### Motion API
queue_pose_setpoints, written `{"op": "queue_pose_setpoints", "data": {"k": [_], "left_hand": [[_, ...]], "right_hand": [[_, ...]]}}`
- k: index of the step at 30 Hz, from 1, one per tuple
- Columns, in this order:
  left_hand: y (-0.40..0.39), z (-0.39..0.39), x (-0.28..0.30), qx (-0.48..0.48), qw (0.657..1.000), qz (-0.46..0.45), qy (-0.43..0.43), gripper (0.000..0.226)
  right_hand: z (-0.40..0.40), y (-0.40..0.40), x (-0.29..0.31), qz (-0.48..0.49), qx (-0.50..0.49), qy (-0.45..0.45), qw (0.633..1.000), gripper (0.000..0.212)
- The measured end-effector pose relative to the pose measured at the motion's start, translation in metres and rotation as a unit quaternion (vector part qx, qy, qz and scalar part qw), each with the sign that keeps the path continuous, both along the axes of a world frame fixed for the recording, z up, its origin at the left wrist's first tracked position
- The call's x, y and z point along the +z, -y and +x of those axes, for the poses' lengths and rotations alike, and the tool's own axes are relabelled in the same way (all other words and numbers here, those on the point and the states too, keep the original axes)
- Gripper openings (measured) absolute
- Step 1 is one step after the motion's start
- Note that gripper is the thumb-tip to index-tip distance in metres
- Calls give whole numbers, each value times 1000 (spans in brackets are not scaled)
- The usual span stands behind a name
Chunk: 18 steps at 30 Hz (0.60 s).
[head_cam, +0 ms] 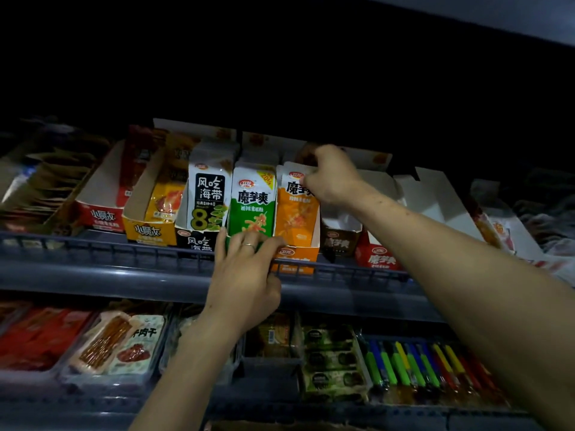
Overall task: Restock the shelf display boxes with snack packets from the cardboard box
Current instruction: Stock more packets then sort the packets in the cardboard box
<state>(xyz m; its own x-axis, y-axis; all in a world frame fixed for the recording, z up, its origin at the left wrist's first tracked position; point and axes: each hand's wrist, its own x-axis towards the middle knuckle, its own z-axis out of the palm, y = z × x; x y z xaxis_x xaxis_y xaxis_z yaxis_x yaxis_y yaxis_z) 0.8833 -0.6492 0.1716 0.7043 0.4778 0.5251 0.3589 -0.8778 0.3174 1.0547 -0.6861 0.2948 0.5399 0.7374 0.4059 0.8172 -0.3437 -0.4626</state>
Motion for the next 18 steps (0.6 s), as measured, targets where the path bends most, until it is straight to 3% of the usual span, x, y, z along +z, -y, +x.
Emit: {"op": "queue_pose_setpoints", "data": {"k": [3, 6, 8, 12, 15, 18], "left_hand": [[-1, 1, -2, 2, 1000, 3, 14, 55], [-1, 2, -5, -3, 1000, 4, 24, 52], [-1, 3, -6, -5, 1000, 4, 25, 51], [-2, 4, -6, -4, 1000, 3, 23, 49], [-2, 5, -7, -3, 1000, 3, 31, 48], [-2, 5, -8, -2, 999, 1, 39, 47]], "right_hand": [[-3, 1, -8, -68, -15, 88, 994, 32], [-6, 1, -16, -174, -9, 222, 959, 53], [-6, -1, -15, -179, -21, 284, 942, 53], [0, -12, -12, -175, -40, 286, 941, 54], [6, -23, -15, -196, -44, 261, 944, 67], [13, -31, -17, -189, -75, 290, 935, 71]]}}
